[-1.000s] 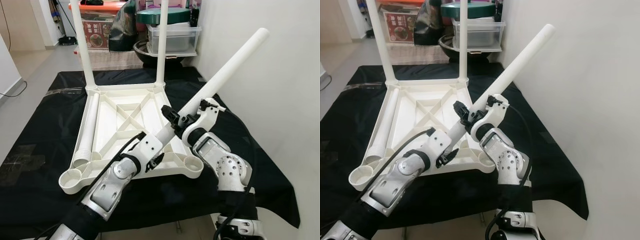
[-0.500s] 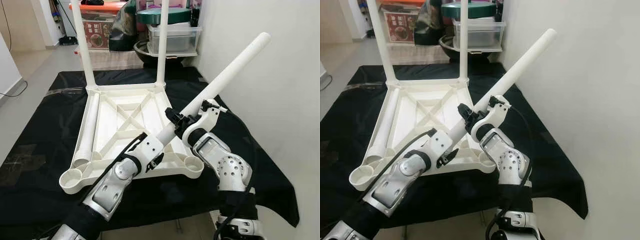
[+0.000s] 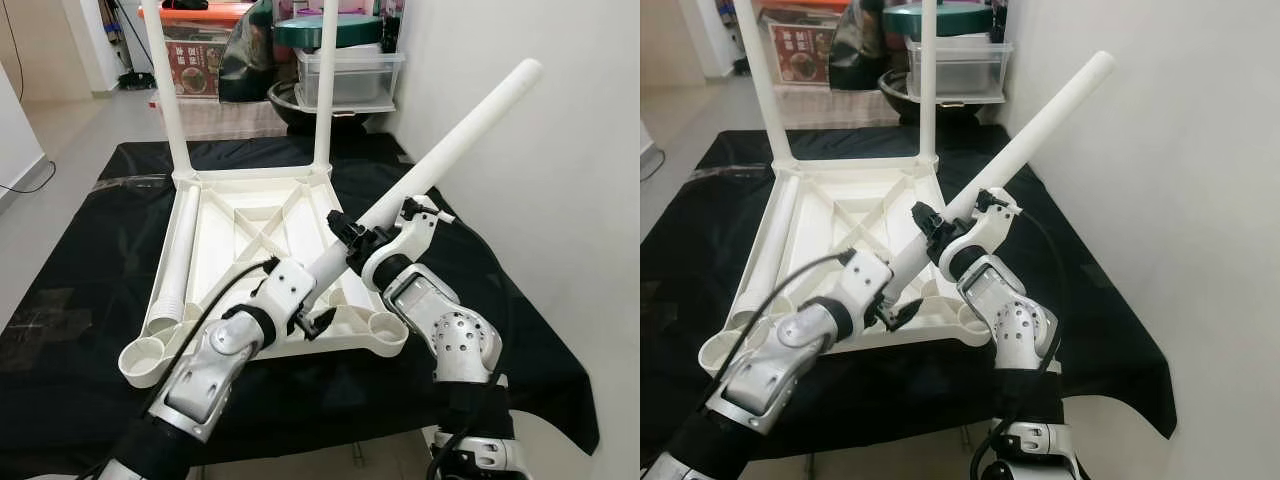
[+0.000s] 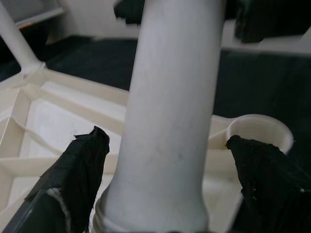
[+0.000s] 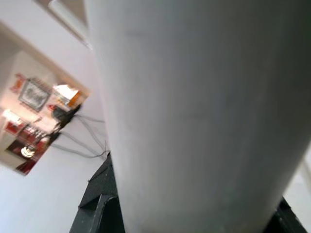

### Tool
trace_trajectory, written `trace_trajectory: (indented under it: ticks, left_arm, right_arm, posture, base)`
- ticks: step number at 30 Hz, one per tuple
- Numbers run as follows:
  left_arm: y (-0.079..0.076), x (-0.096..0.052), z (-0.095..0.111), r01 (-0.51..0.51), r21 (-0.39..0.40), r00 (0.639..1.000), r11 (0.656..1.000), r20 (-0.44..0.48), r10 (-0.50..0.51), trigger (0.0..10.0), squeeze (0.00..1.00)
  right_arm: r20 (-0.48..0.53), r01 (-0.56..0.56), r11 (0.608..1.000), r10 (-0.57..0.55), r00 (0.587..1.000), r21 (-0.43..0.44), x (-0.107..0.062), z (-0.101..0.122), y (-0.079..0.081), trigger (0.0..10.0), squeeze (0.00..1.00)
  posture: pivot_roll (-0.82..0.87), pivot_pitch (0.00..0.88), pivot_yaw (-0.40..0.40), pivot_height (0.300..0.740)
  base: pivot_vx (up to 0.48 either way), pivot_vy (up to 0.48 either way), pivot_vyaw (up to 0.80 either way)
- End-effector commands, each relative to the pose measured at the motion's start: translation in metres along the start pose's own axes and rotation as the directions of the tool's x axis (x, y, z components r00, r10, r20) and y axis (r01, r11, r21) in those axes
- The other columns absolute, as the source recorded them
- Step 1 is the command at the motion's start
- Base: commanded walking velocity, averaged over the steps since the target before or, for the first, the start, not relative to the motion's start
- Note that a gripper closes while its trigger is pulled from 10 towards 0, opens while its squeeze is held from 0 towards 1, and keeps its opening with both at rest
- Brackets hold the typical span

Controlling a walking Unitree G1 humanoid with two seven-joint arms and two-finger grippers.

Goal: Building children table

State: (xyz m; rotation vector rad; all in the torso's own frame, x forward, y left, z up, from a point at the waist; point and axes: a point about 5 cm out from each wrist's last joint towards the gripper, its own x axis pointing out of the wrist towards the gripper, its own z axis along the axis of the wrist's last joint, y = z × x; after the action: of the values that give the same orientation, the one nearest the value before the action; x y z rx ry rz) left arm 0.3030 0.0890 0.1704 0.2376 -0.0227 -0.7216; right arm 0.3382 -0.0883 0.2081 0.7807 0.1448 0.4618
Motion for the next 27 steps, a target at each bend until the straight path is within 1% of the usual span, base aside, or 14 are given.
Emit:
trace_trajectory:
  ticks: [1,2,5,6,7,10,13,14,16,20,22,24,25,27]
  left_arm:
    - [0.006,-0.009,0.004,0.011,-0.035,1.0,0.999,0.021,-0.011,10.0,1.0]
    - [0.006,-0.009,0.004,0.011,-0.035,1.0,0.999,0.021,-0.011,10.0,1.0]
    - [0.017,-0.026,0.011,0.018,-0.076,0.997,0.997,0.07,-0.013,10.0,1.0]
    - [0.017,-0.026,0.011,0.018,-0.076,0.997,0.997,0.07,-0.013,10.0,1.0]
    - [0.019,-0.031,0.011,0.027,-0.075,0.997,0.997,0.072,-0.022,10.0,0.0]
    - [0.019,-0.039,0.003,0.045,-0.058,0.998,0.997,0.042,-0.042,10.0,0.0]
    - [0.019,-0.04,0.002,0.045,-0.057,0.998,0.997,0.038,-0.043,10.0,0.0]
    - [0.013,-0.041,-0.01,0.075,-0.057,0.997,0.996,-0.008,-0.076,10.0,0.0]
    - [0.009,-0.043,-0.016,0.1,-0.064,0.994,0.993,-0.035,-0.103,10.0,0.0]
    - [0.003,-0.042,-0.038,0.132,-0.072,0.984,0.989,-0.106,-0.14,10.0,0.0]
    - [-0.002,-0.043,-0.049,0.158,-0.082,0.976,0.984,-0.137,-0.168,10.0,0.0]
    - [-0.002,-0.043,-0.049,0.158,-0.082,0.976,0.984,-0.137,-0.168,10.0,0.0]
    - [-0.003,-0.044,-0.049,0.165,-0.097,0.976,0.981,-0.128,-0.177,10.0,0.0]
    - [-0.003,-0.044,-0.049,0.165,-0.097,0.976,0.981,-0.128,-0.177,10.0,0.0]
  right_arm:
    - [-0.015,-0.07,0.997,0.07,0.997,-0.025,0.004,0.003,0.009,0.0,0.0]
    - [-0.015,-0.07,0.997,0.07,0.997,-0.025,0.004,0.003,0.009,0.0,0.0]
    - [-0.039,-0.152,0.97,0.147,0.988,-0.189,-0.001,0.023,0.004,0.0,0.0]
    - [-0.039,-0.152,0.97,0.147,0.988,-0.189,-0.001,0.023,0.004,0.0,0.0]
    - [-0.042,-0.161,0.954,0.155,0.987,-0.252,-0.002,0.029,0.0,0.0,0.0]
    - [-0.012,-0.116,0.902,0.122,0.992,-0.416,-0.004,0.052,-0.014,0.0,0.0]
    - [-0.001,-0.102,0.891,0.113,0.994,-0.443,-0.004,0.058,-0.017,0.0,0.0]
    - [0.049,-0.078,0.854,0.12,0.992,-0.515,-0.006,0.086,-0.019,0.0,0.0]
    - [0.073,-0.072,0.838,0.132,0.989,-0.541,-0.008,0.1,-0.019,0.0,0.0]
    - [0.09,-0.177,0.801,0.275,0.957,-0.572,-0.015,0.126,-0.001,0.0,0.0]
    - [0.048,-0.288,0.734,0.399,0.915,-0.615,-0.023,0.136,0.013,0.0,0.0]
    - [0.048,-0.288,0.734,0.399,0.915,-0.615,-0.023,0.136,0.013,0.0,0.0]
    - [0.017,-0.346,0.7,0.455,0.89,-0.624,-0.027,0.138,0.018,0.0,0.0]
    - [0.017,-0.346,0.7,0.455,0.89,-0.624,-0.027,0.138,0.018,0.0,0.0]
  posture:
    - [0.04,0.0,-0.073,0.74]
    - [0.04,0.0,-0.073,0.74]
    - [0.05,0.0,-0.081,0.74]
    - [0.05,0.0,-0.081,0.74]
    - [0.05,0.0,-0.081,0.74]
    - [0.05,0.0,-0.082,0.74]
    - [0.05,0.0,-0.082,0.74]
    - [0.05,0.0,-0.076,0.74]
    - [0.05,0.0,-0.076,0.74]
    - [0.04,0.0,-0.069,0.74]
    - [0.03,0.0,-0.064,0.74]
    - [0.03,0.0,-0.064,0.74]
    - [0.03,0.0,-0.064,0.74]
    - [0.03,0.0,-0.064,0.74]
  base:
    - [0.0,0.0,0.0]
    - [0.0,0.0,0.0]
    - [0.0,0.0,0.0]
    - [0.0,0.0,0.0]
    - [0.0,0.0,0.0]
    - [0.0,0.0,0.0]
    - [0.0,0.0,0.0]
    - [0.0,0.0,0.0]
    - [0.0,0.0,0.0]
    - [0.0,0.0,0.0]
    - [0.0,0.0,0.0]
    - [0.0,0.0,0.0]
    - [0.0,0.0,0.0]
    - [0.0,0.0,0.0]
